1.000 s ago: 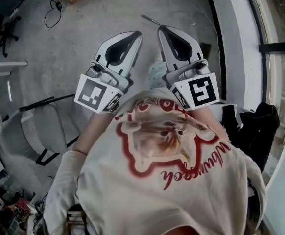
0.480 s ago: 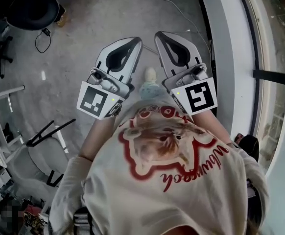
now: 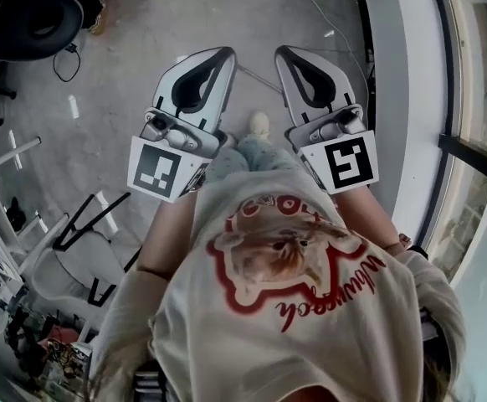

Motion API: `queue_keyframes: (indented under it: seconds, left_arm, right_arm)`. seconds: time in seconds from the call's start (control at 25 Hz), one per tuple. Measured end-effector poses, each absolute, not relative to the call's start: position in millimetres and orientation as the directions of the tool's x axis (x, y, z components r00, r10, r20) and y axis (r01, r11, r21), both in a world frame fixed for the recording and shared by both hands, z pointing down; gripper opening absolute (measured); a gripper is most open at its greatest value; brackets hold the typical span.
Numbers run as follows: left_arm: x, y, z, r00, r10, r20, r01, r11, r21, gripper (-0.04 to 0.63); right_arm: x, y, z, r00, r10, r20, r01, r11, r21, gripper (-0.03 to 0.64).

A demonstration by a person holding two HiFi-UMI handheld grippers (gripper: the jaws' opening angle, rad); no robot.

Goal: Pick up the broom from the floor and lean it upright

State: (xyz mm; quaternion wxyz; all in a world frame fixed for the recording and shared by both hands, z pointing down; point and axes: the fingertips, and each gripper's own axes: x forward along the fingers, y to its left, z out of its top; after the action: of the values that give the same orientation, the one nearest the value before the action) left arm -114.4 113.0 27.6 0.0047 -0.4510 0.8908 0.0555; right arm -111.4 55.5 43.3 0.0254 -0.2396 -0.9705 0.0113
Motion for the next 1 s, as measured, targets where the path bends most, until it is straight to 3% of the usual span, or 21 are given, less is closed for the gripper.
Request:
queue_keyframes:
  seconds: [0.56, 1.0]
  left_arm:
    - [-218, 139, 194, -0.627, -0.778, 0.039, -0.764, 0.624, 0.164, 0.021]
    - [-231, 169, 364, -0.651, -0.746, 0.142, -0.718, 0.666, 0.203, 0.021]
  right_arm:
    - [-200, 86, 215, -0.857, 0.493, 0.149, 0.492, 0.869, -0.046, 0.026]
    - [-232, 121, 381, -0.810, 0.543, 0.219, 0.550, 0.834, -0.034, 0.026]
